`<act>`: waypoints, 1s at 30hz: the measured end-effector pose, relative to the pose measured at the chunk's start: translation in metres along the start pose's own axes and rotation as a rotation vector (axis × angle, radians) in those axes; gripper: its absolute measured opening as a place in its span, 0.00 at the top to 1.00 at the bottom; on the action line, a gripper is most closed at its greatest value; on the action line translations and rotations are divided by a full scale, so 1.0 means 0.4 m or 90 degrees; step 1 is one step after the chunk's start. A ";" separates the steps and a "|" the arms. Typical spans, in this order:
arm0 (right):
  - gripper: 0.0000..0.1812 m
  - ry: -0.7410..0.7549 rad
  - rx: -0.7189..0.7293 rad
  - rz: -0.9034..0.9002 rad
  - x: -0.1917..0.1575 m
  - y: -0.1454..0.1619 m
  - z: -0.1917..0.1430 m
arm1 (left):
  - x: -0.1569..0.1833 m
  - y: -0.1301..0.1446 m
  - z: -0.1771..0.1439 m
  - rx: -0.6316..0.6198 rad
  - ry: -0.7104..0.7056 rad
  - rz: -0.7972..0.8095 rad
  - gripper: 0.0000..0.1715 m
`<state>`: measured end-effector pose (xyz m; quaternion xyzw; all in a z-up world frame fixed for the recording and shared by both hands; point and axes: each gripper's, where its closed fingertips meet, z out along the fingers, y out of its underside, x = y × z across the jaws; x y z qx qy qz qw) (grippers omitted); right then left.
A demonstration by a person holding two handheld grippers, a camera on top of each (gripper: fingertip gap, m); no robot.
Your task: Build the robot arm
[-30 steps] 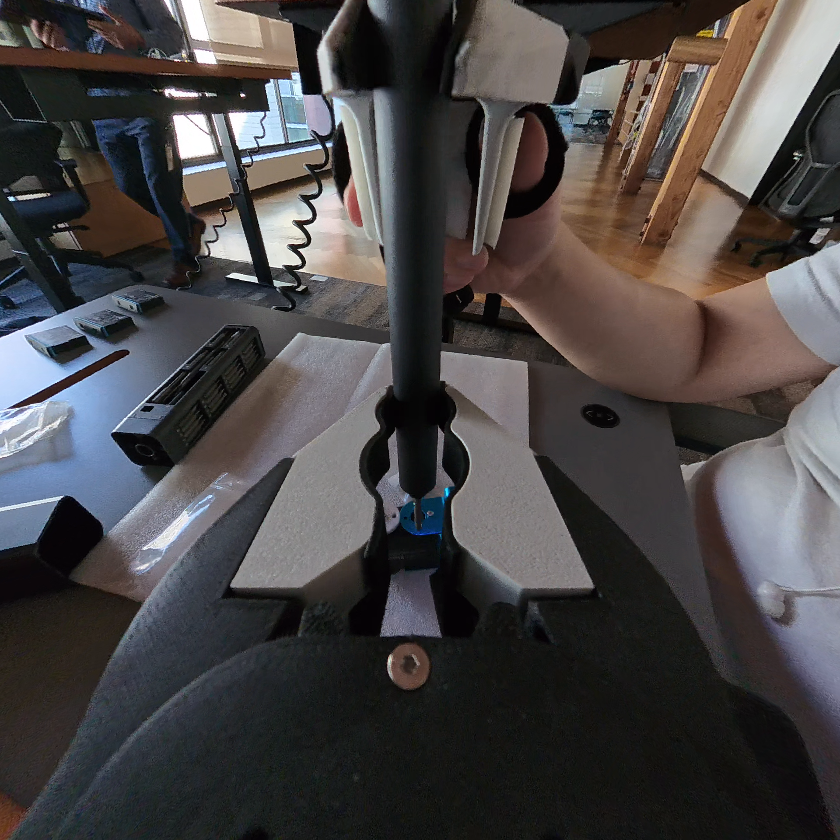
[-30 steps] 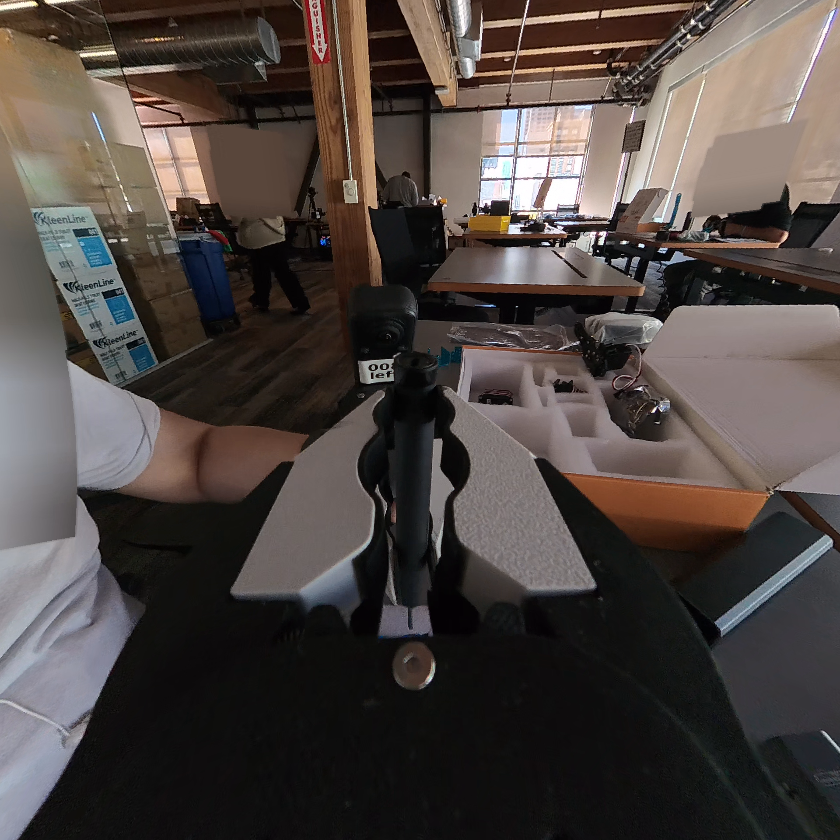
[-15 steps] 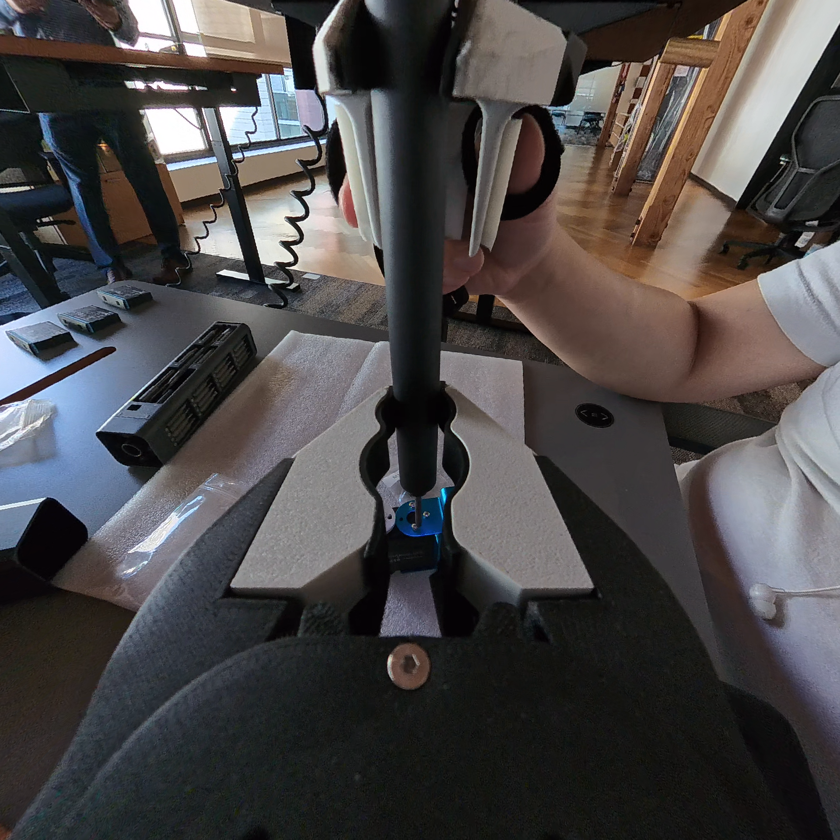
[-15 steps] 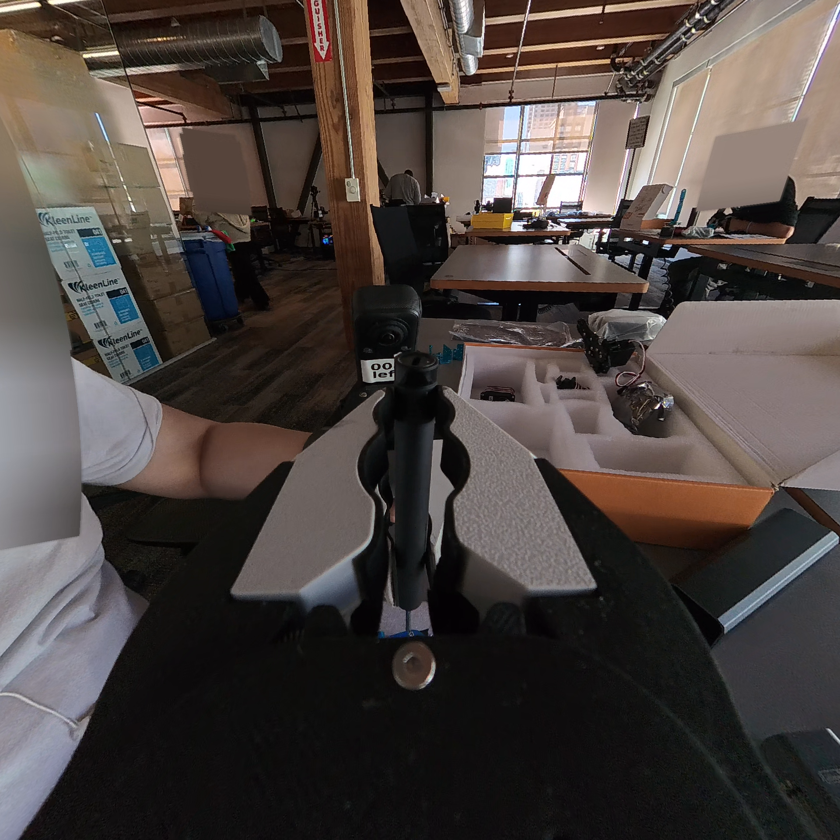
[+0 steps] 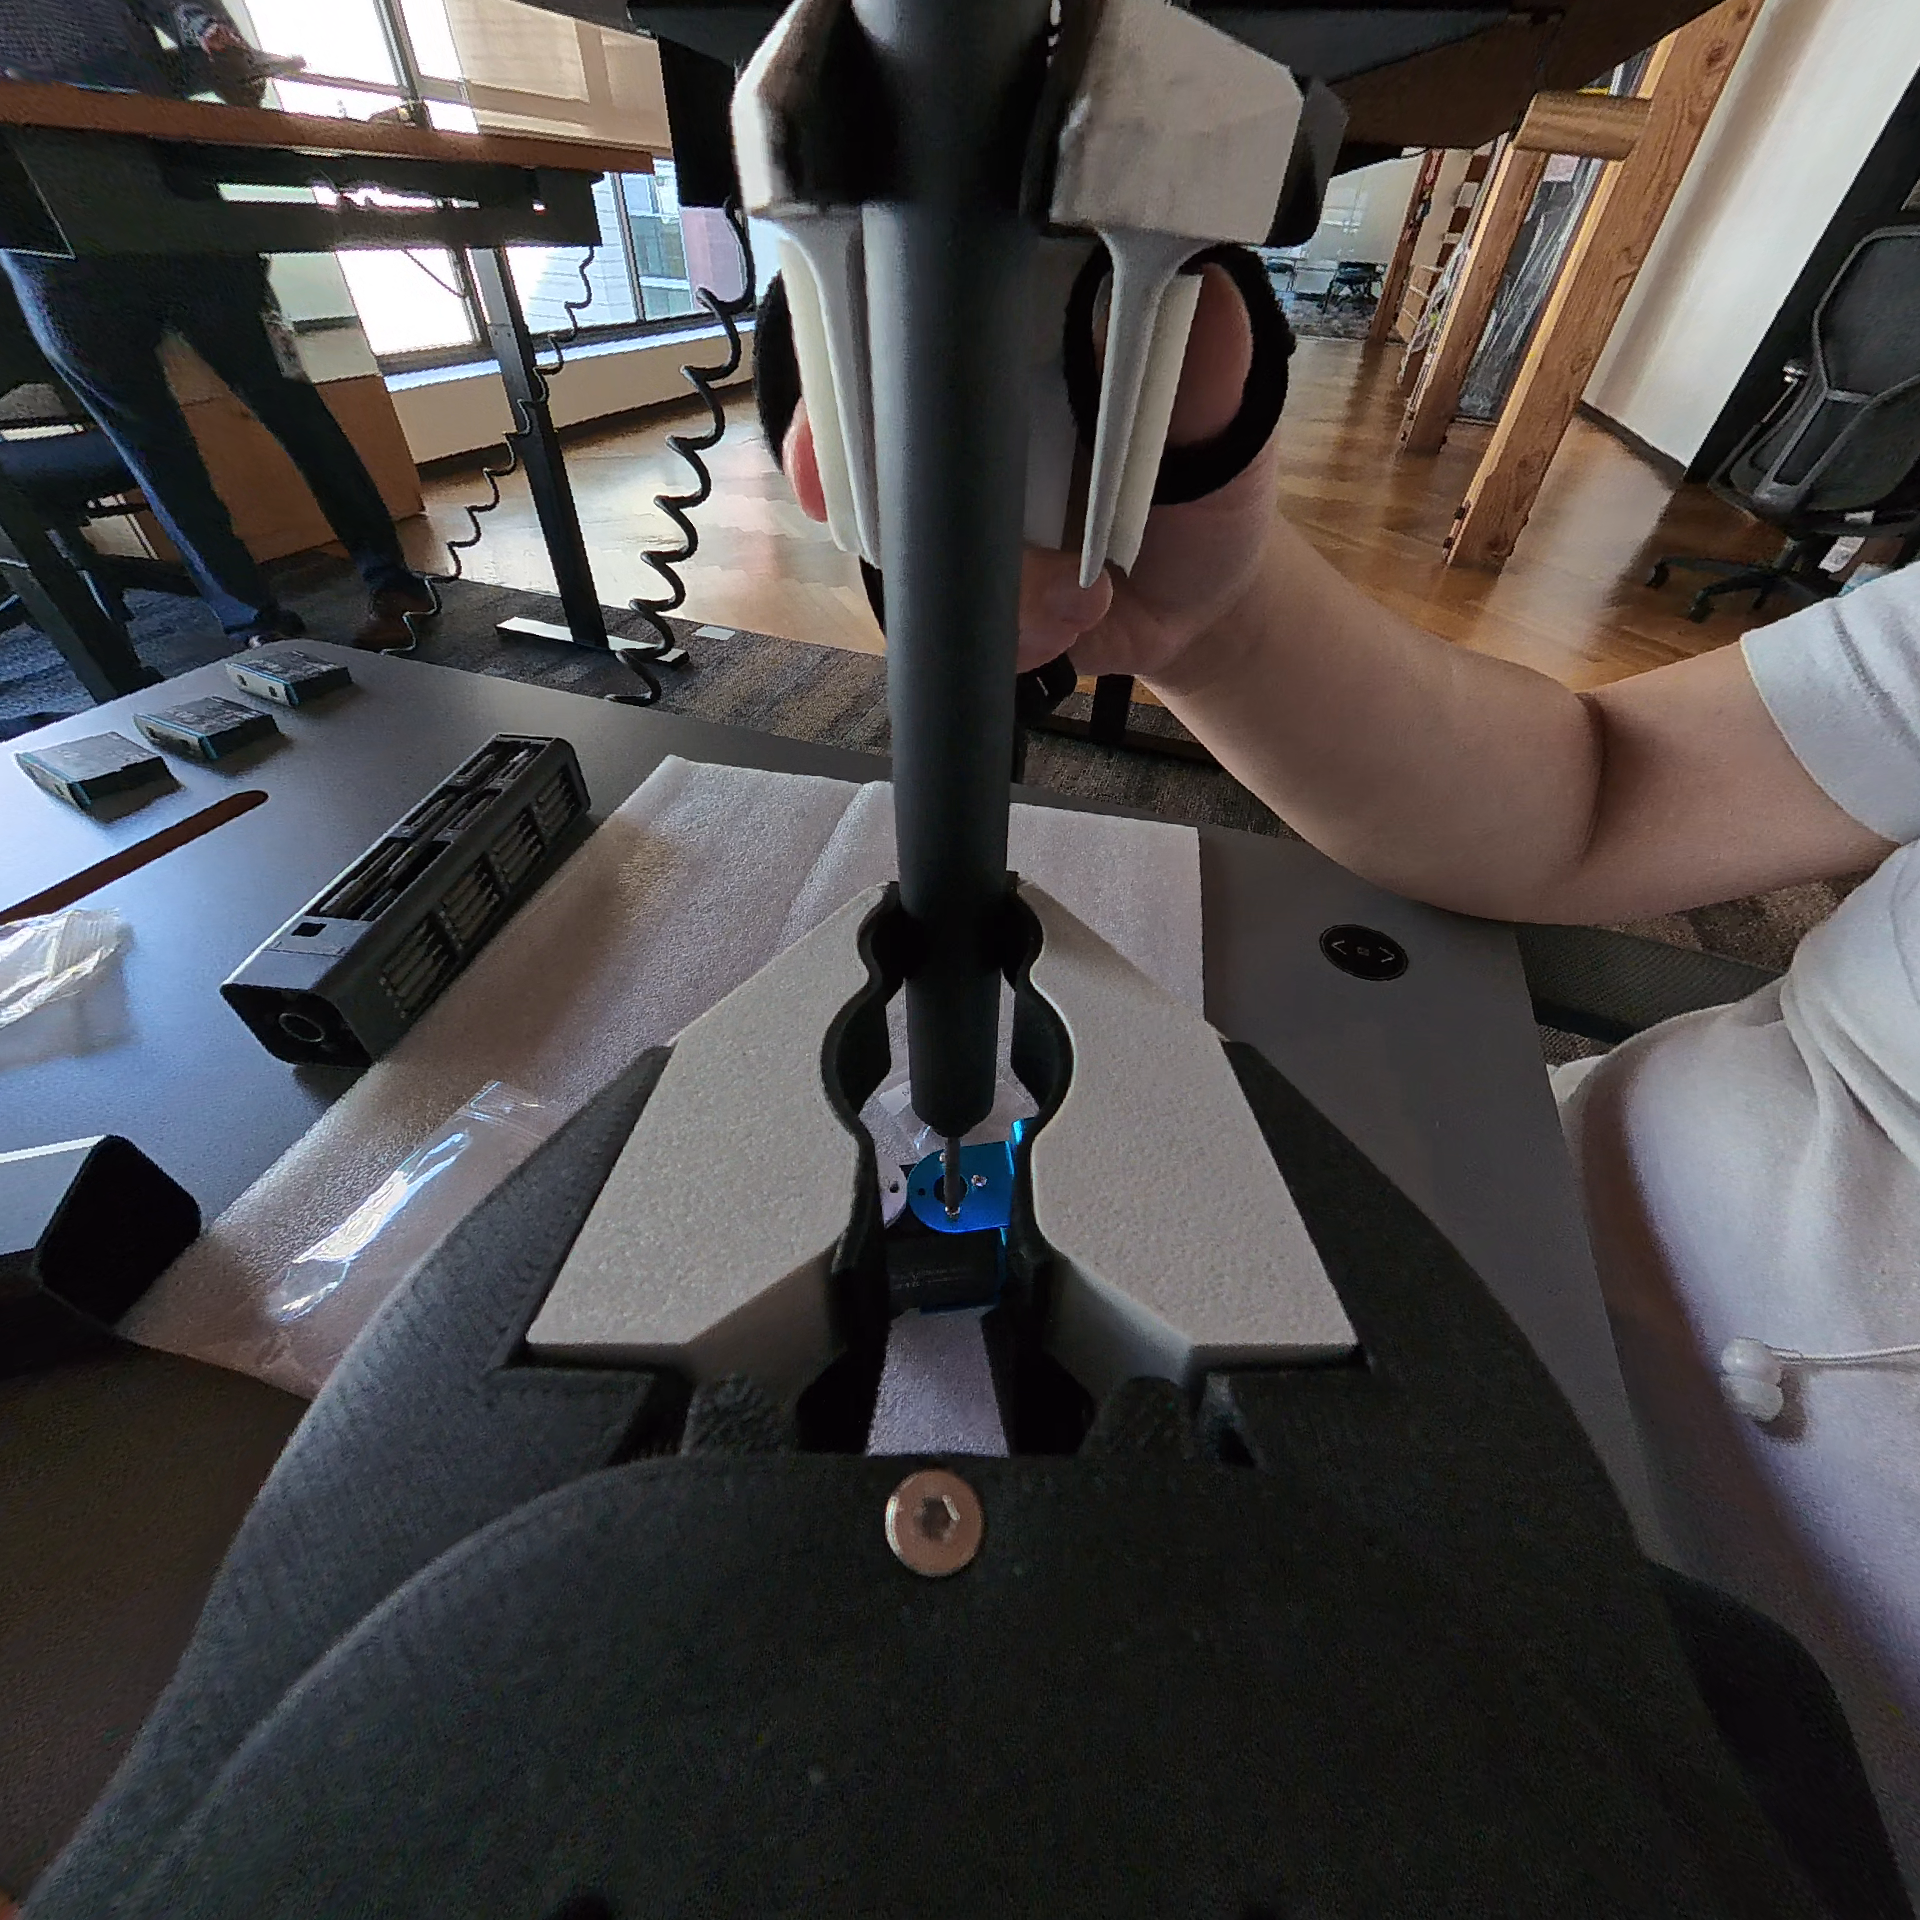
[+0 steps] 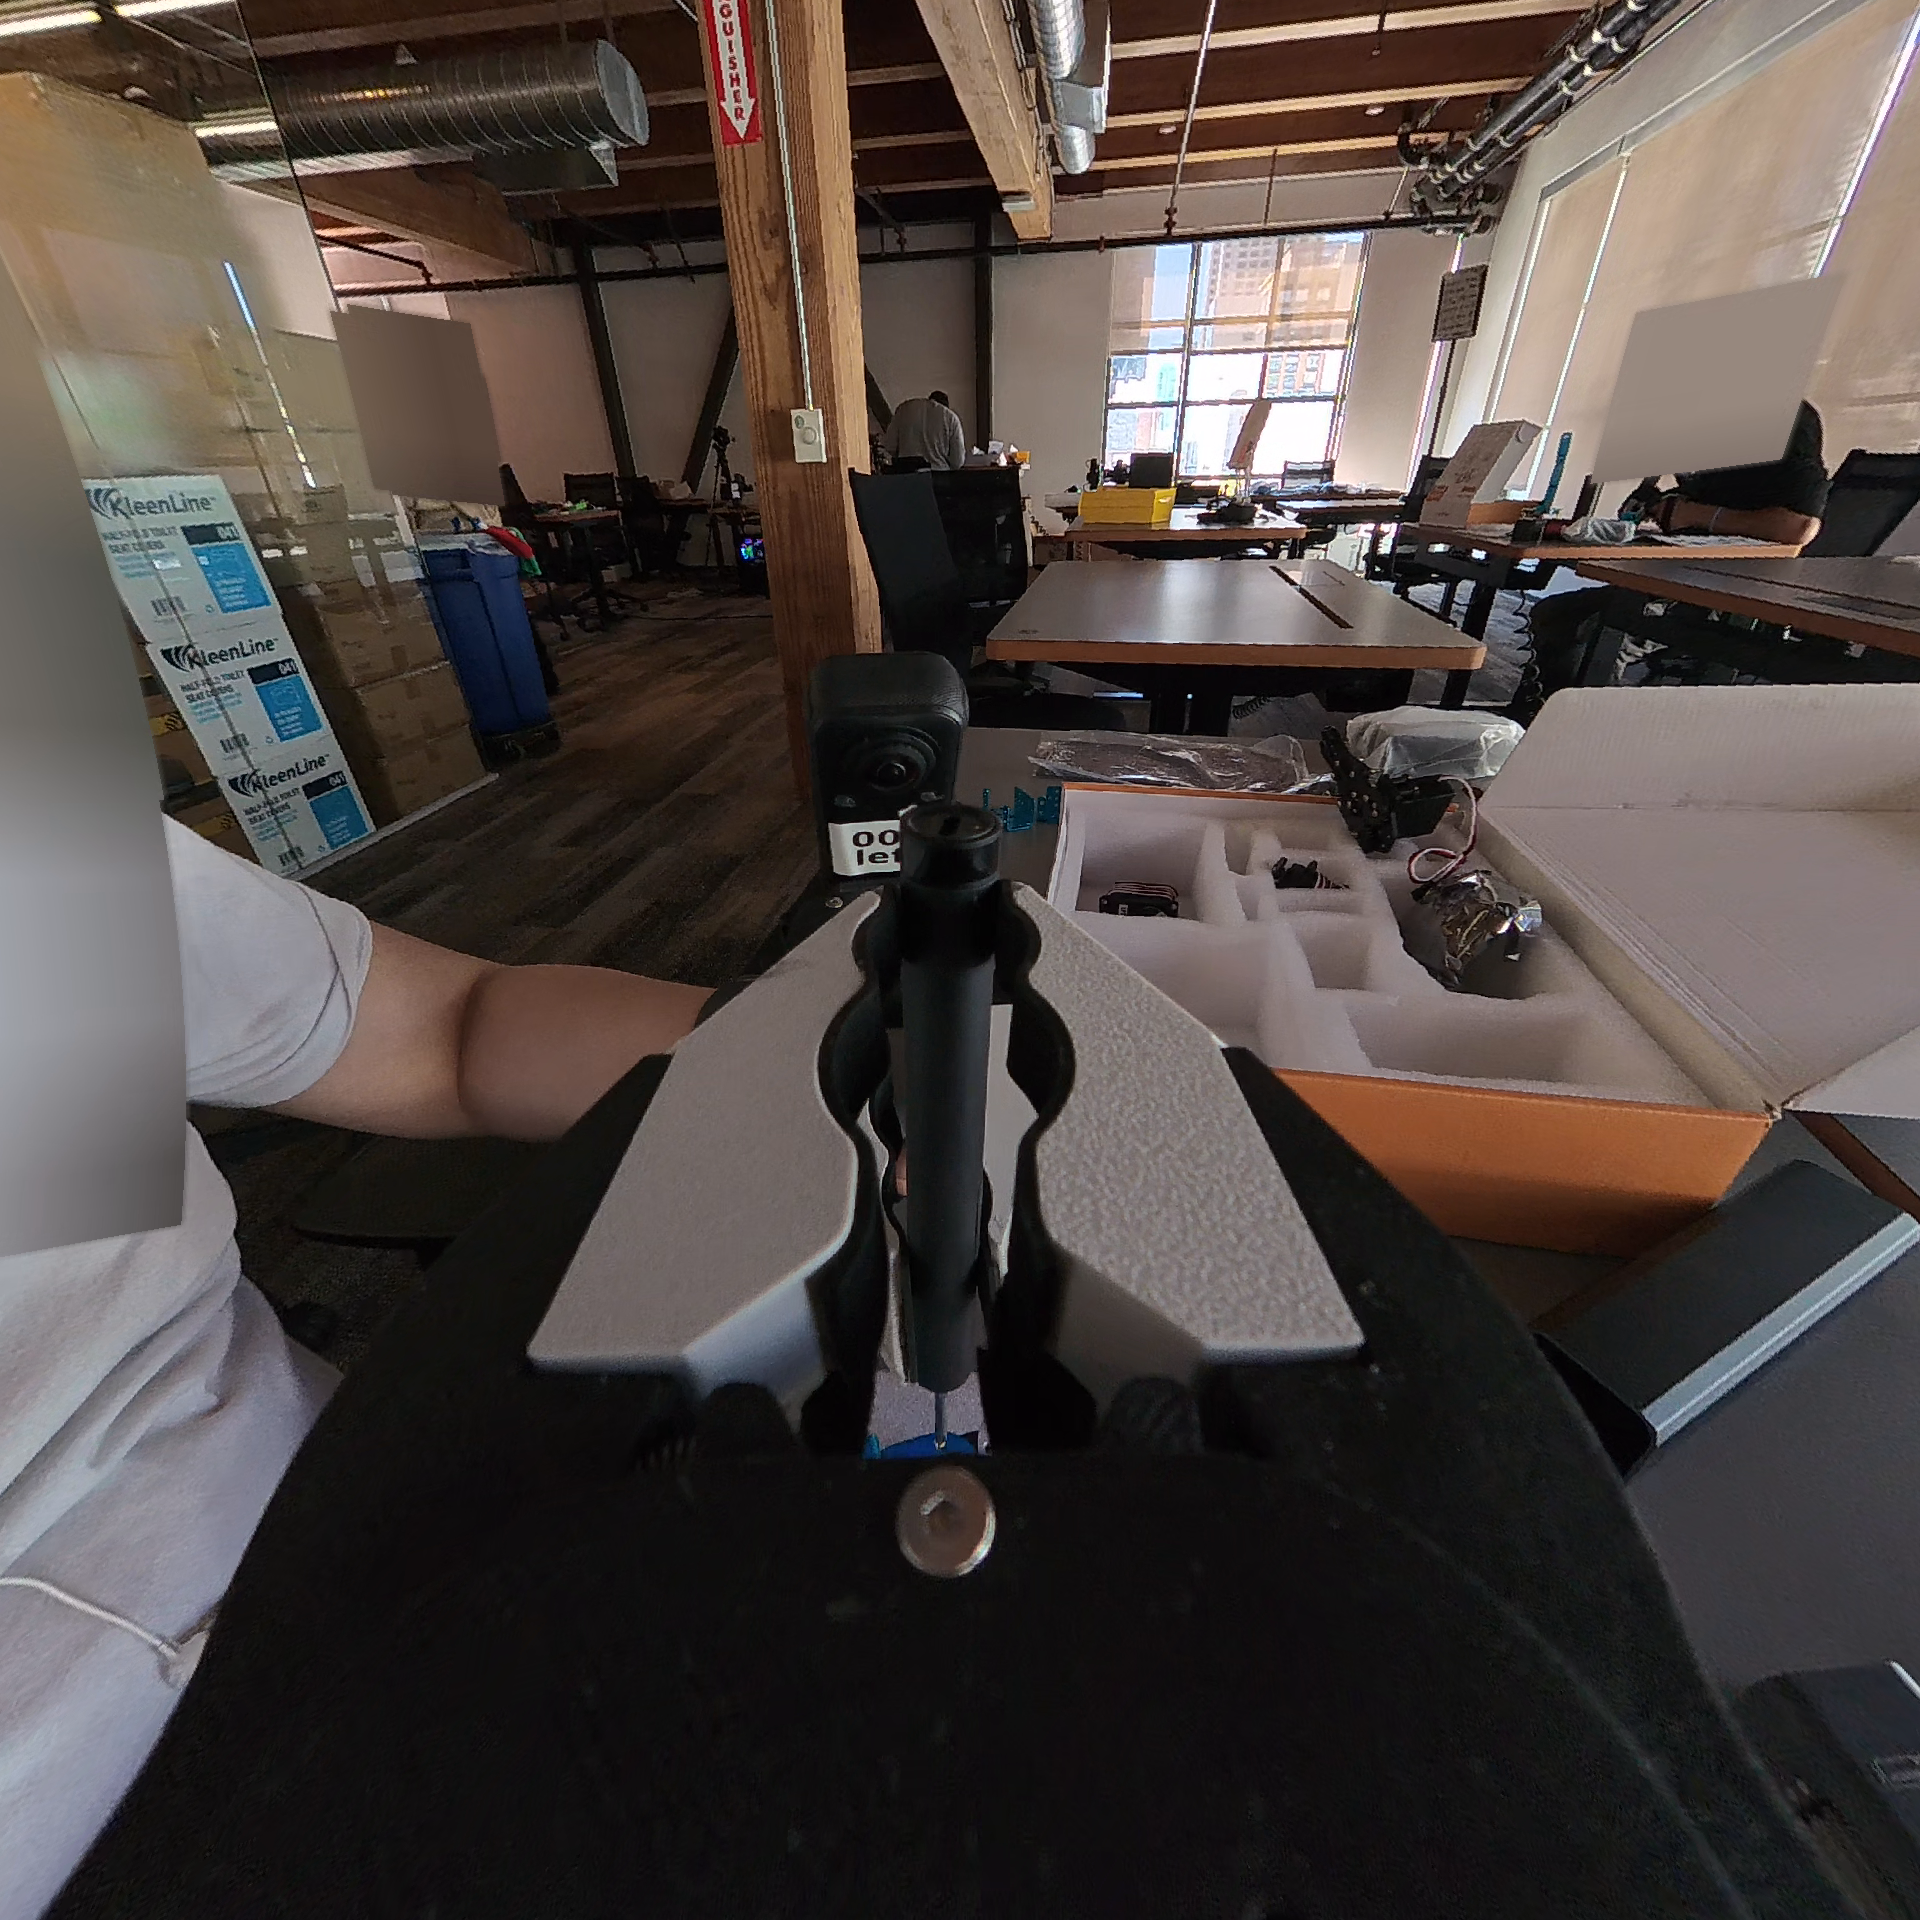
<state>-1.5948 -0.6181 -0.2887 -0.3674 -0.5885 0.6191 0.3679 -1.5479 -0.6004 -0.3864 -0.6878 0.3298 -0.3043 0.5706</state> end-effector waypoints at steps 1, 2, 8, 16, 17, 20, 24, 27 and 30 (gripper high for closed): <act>0.91 -0.001 0.000 0.000 -0.001 0.000 0.000 | 0.001 0.000 0.000 0.001 0.002 -0.001 0.91; 0.91 -0.001 -0.001 0.000 -0.001 0.000 0.000 | 0.001 0.000 0.000 0.001 0.003 -0.003 0.90; 0.91 -0.017 -0.002 0.009 -0.006 0.001 -0.003 | 0.003 0.002 -0.003 -0.003 0.006 0.005 0.90; 0.91 -0.065 -0.018 0.010 -0.010 0.001 0.010 | 0.000 -0.001 -0.002 0.002 -0.008 0.006 0.91; 0.91 -0.080 -0.021 0.020 -0.009 0.002 0.012 | -0.001 -0.001 -0.003 0.003 -0.011 0.005 0.90; 0.91 -0.131 -0.029 0.042 -0.010 0.003 0.016 | -0.004 0.000 -0.005 0.002 -0.015 -0.002 0.90; 0.91 -0.188 -0.038 0.046 -0.020 0.004 0.016 | 0.000 -0.001 -0.008 0.006 -0.014 -0.009 0.90; 0.91 -0.165 -0.040 0.043 -0.012 0.005 0.020 | -0.004 0.000 -0.012 0.008 -0.018 -0.013 0.90; 0.91 -0.105 -0.034 0.024 -0.001 0.005 0.020 | -0.006 0.000 -0.014 0.010 -0.017 -0.020 0.90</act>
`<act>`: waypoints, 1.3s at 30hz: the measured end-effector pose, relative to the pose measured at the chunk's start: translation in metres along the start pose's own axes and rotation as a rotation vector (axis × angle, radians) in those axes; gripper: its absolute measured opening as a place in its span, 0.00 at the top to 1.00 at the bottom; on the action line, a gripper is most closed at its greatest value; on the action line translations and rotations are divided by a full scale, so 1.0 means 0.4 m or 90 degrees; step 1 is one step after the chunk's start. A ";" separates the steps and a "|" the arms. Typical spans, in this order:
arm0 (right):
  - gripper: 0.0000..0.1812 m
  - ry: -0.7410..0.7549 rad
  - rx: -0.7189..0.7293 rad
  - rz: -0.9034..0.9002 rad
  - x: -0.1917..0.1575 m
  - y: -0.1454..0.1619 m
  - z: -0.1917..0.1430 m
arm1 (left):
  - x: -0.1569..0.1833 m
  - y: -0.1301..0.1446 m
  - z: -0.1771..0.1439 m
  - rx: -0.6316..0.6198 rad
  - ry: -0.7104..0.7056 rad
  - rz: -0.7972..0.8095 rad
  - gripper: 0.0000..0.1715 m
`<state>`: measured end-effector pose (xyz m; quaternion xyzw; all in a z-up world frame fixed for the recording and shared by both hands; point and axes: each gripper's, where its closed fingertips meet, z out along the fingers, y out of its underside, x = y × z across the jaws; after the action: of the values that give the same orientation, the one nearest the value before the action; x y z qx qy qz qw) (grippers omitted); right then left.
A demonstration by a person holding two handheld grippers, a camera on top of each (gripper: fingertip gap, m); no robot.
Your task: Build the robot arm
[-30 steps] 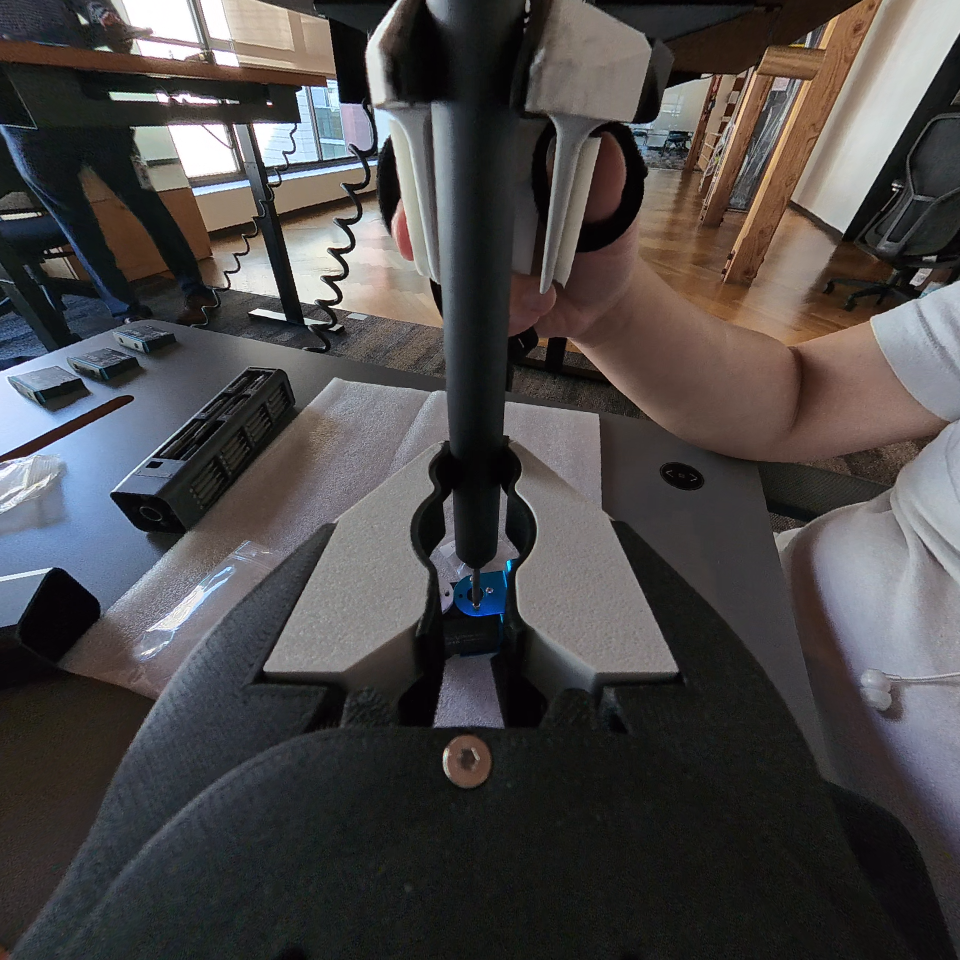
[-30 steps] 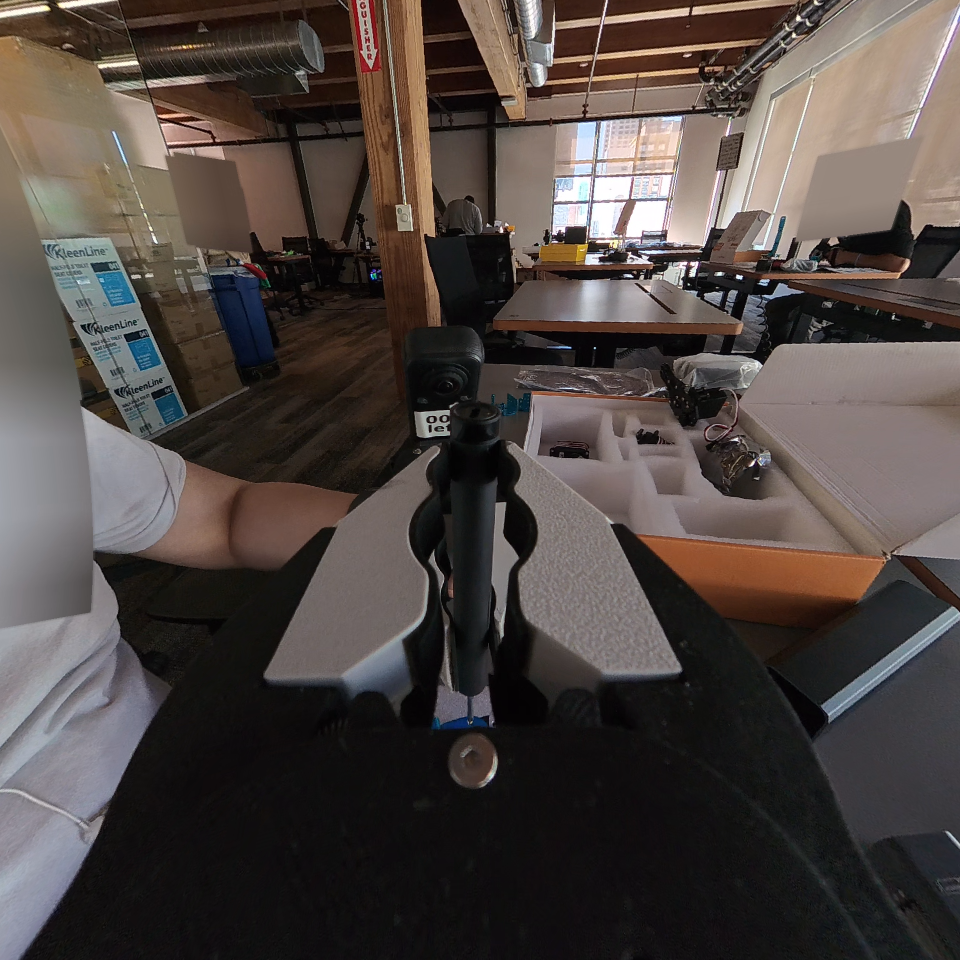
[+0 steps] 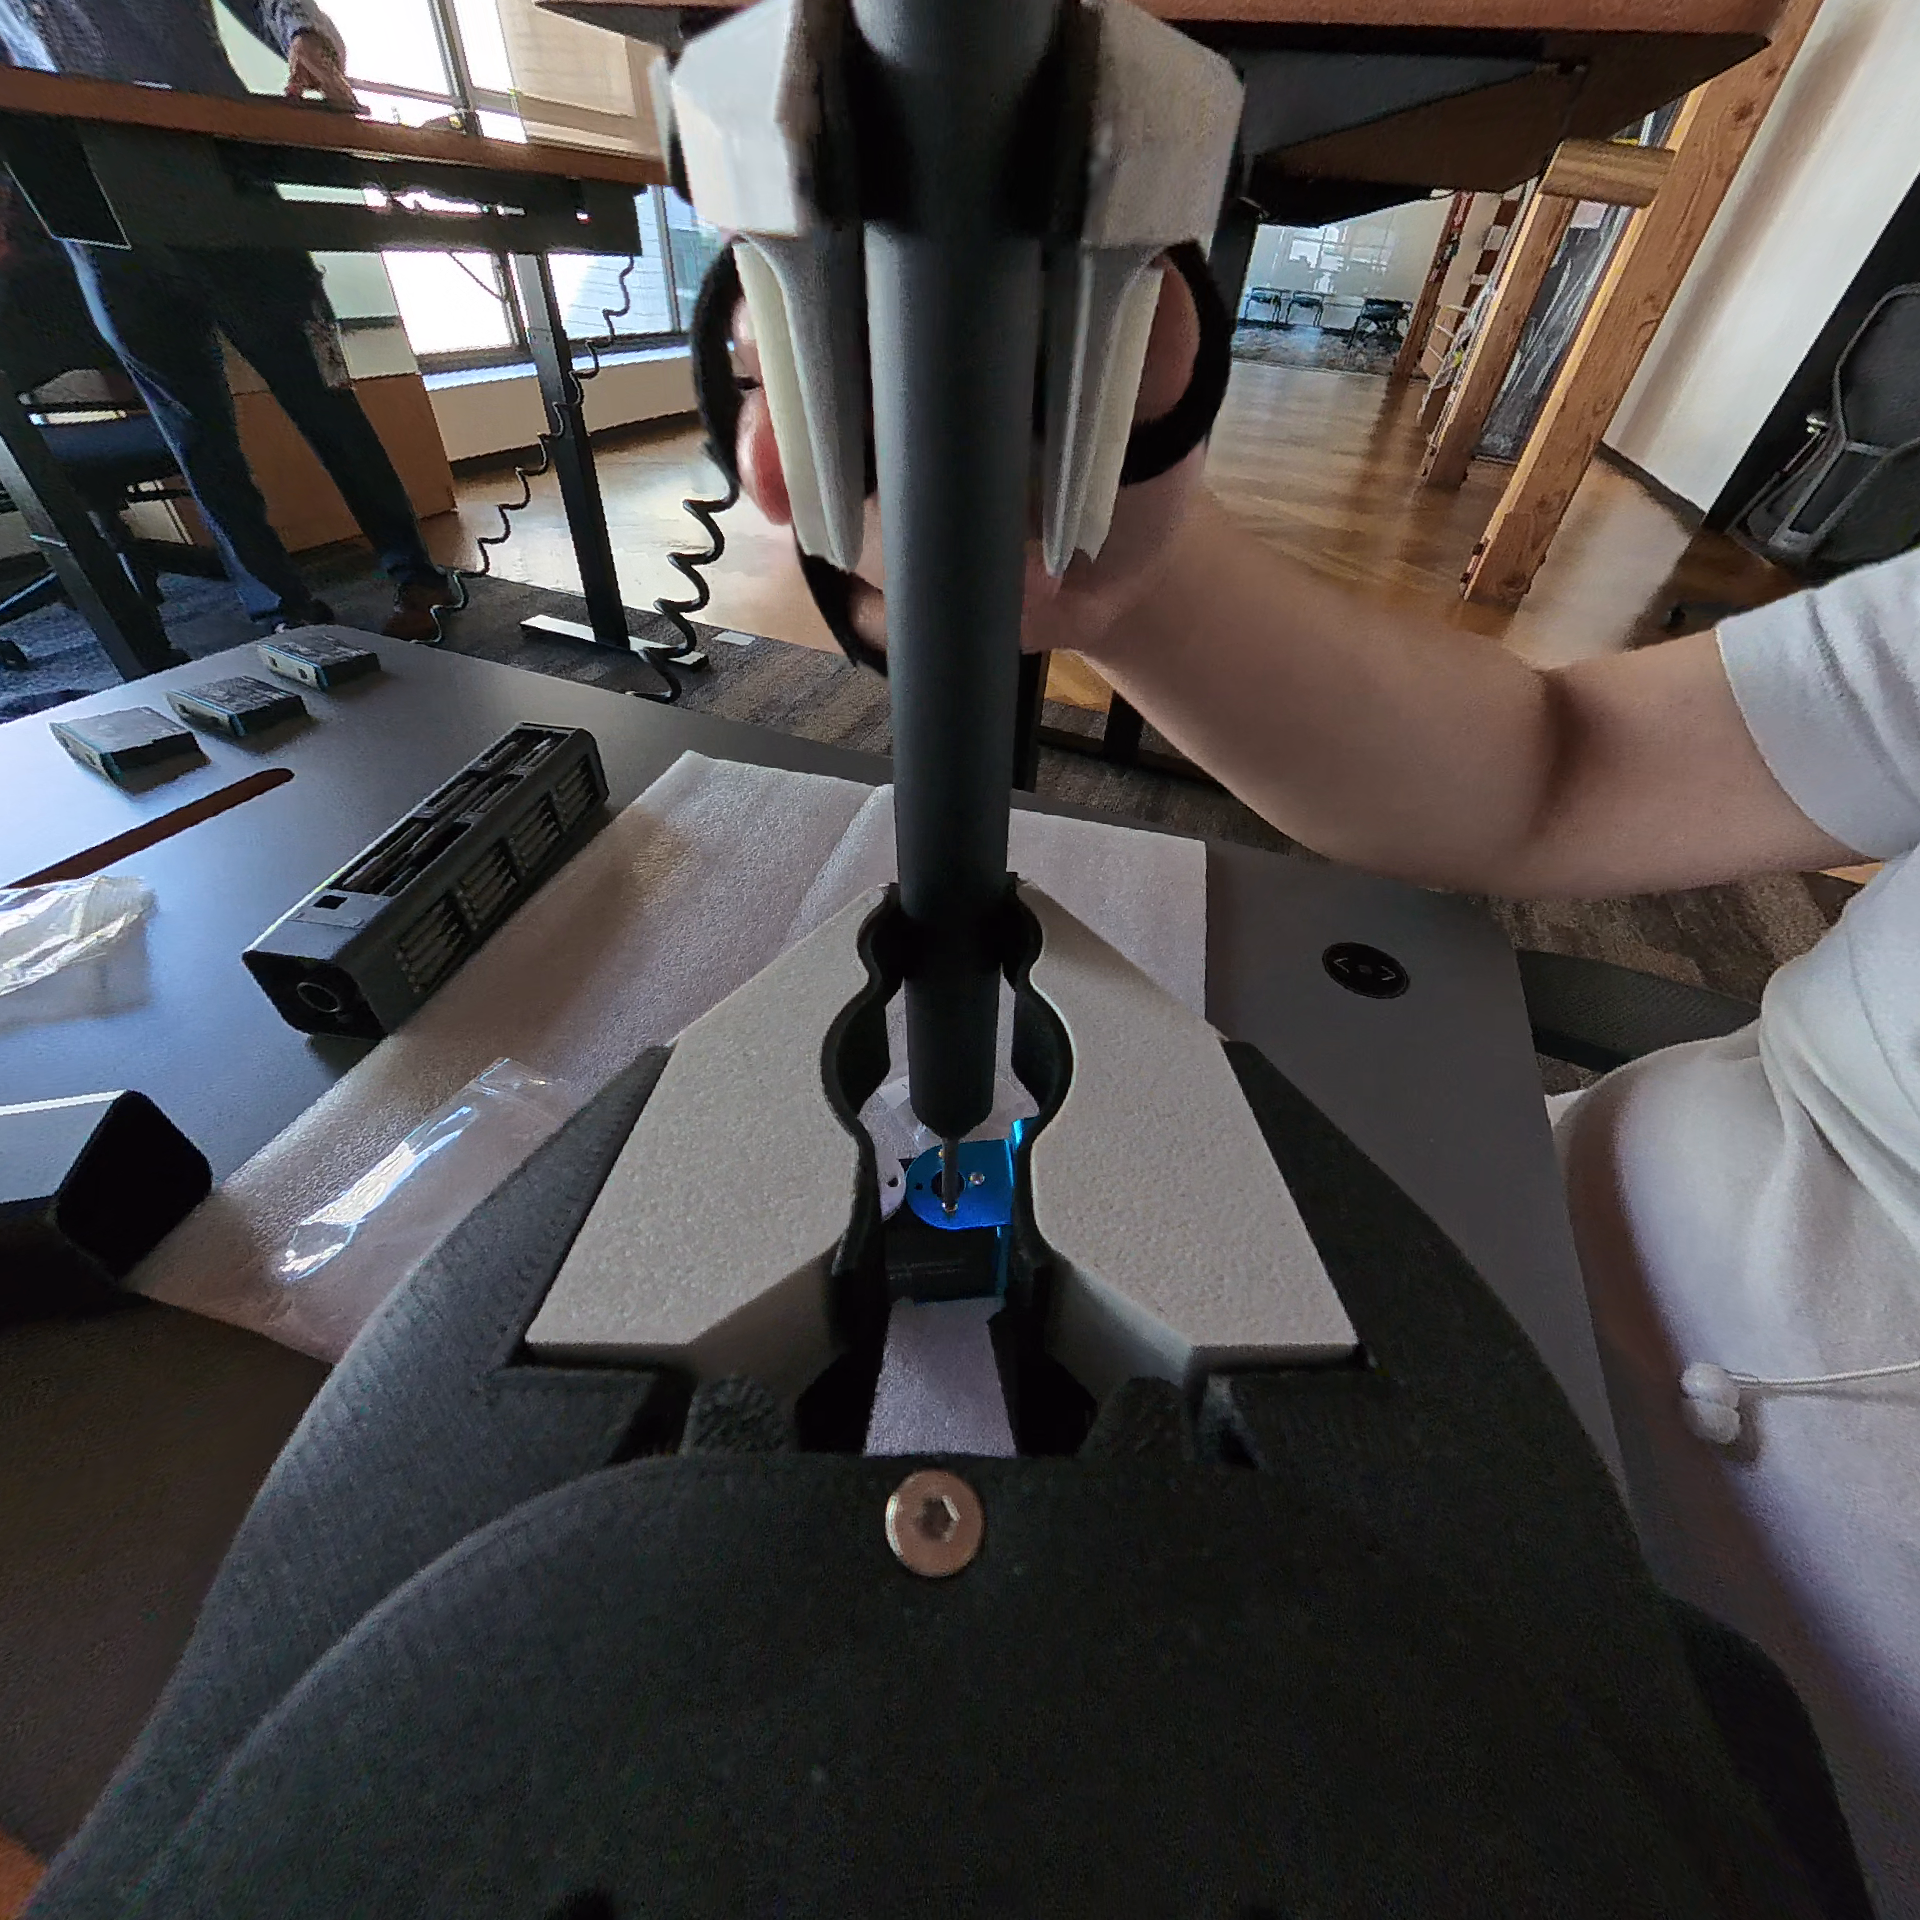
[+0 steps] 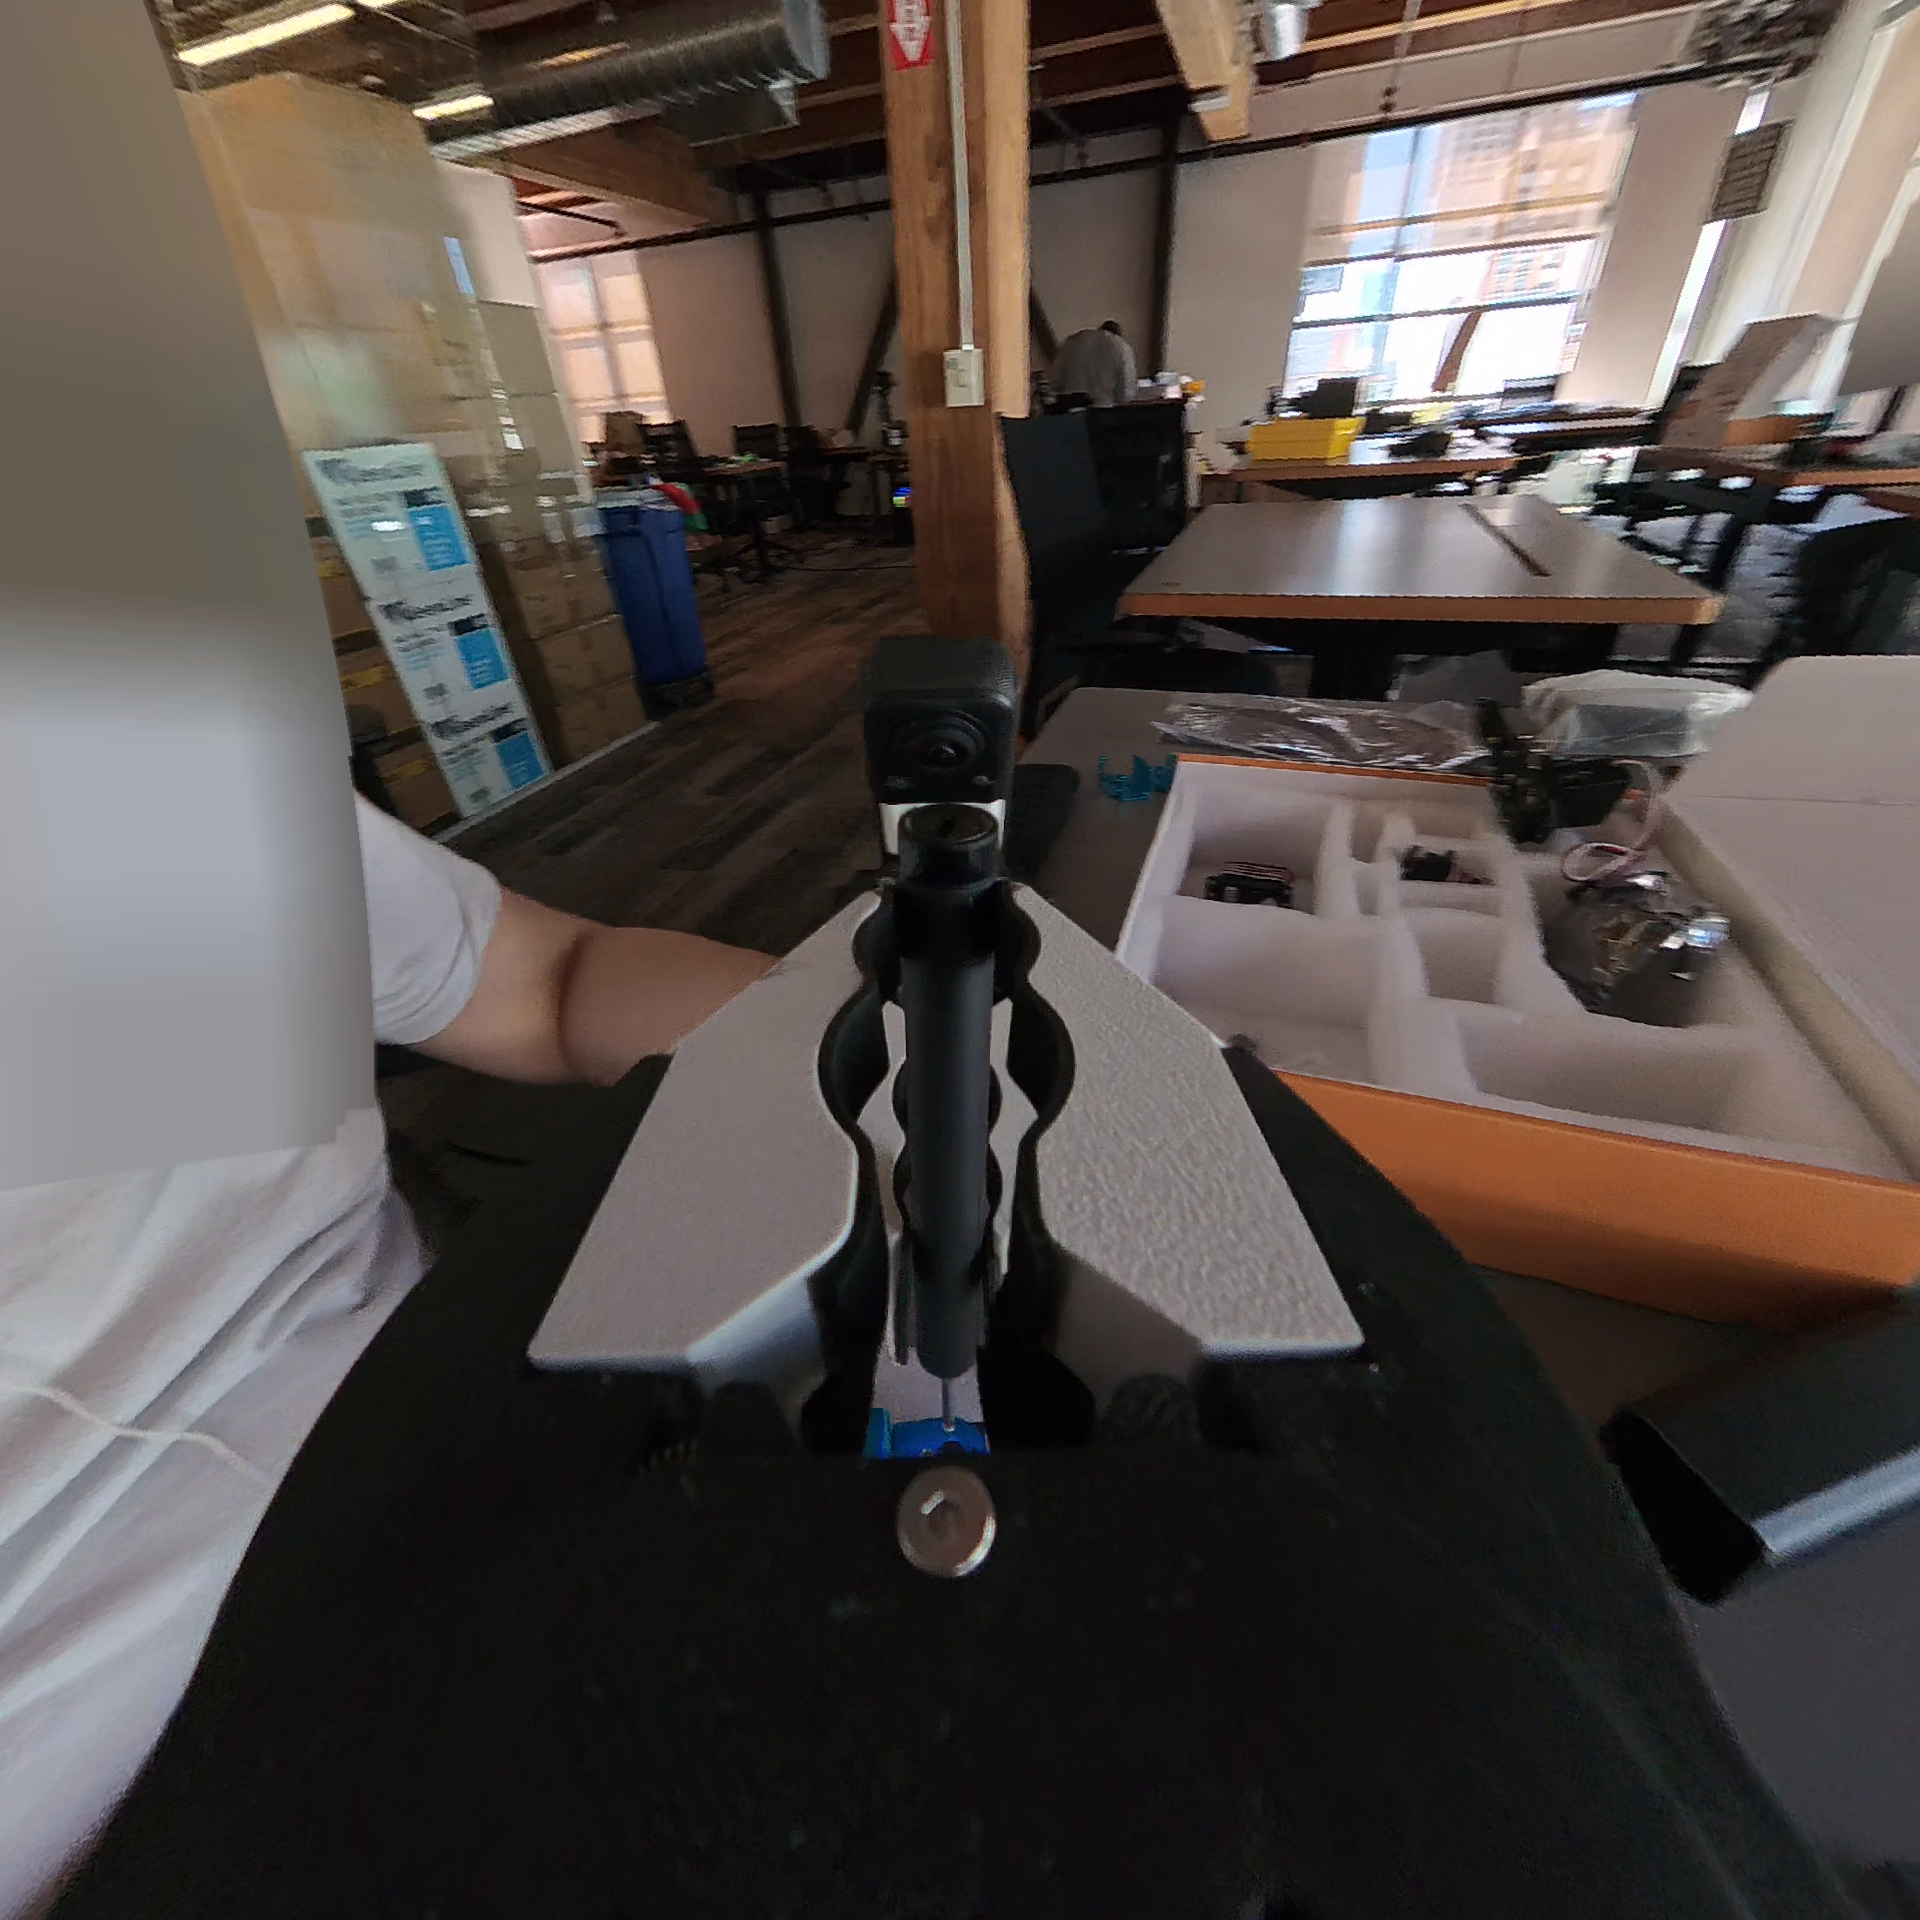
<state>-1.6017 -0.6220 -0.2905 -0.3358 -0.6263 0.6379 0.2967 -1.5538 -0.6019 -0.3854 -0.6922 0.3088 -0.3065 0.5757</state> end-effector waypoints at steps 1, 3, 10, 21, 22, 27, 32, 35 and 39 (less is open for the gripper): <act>0.91 0.022 -0.001 -0.008 0.002 0.001 -0.002 | 0.000 -0.001 0.000 0.001 0.000 -0.001 0.90; 0.91 0.051 -0.007 -0.022 -0.004 0.001 -0.002 | 0.002 -0.002 0.000 0.002 0.003 0.001 0.90; 0.91 0.169 -0.045 -0.037 0.002 0.004 0.008 | 0.004 -0.002 -0.002 -0.004 -0.006 0.019 0.90; 0.90 0.176 -0.057 -0.110 -0.026 0.005 0.014 | 0.020 0.000 -0.002 -0.008 0.022 0.043 0.90; 0.90 0.164 -0.056 -0.110 -0.026 0.003 0.012 | 0.019 0.000 -0.002 -0.006 0.022 0.043 0.90; 0.89 0.131 -0.066 -0.083 -0.021 -0.013 -0.003 | 0.013 0.000 -0.003 -0.003 0.027 0.035 0.90; 0.80 0.107 -0.174 -0.142 -0.038 -0.050 -0.017 | 0.017 0.001 0.000 -0.006 0.027 0.050 0.90; 0.77 0.087 -0.271 -0.182 -0.038 -0.063 -0.025 | 0.024 0.007 0.004 -0.014 0.032 0.062 0.91; 0.73 0.028 -0.370 -0.158 -0.048 -0.037 -0.024 | 0.028 0.038 0.024 -0.049 0.035 0.064 0.91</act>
<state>-1.5832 -0.6309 -0.2747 -0.3410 -0.8119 0.3841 0.2774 -1.5406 -0.6070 -0.4012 -0.6888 0.3703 -0.2837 0.5549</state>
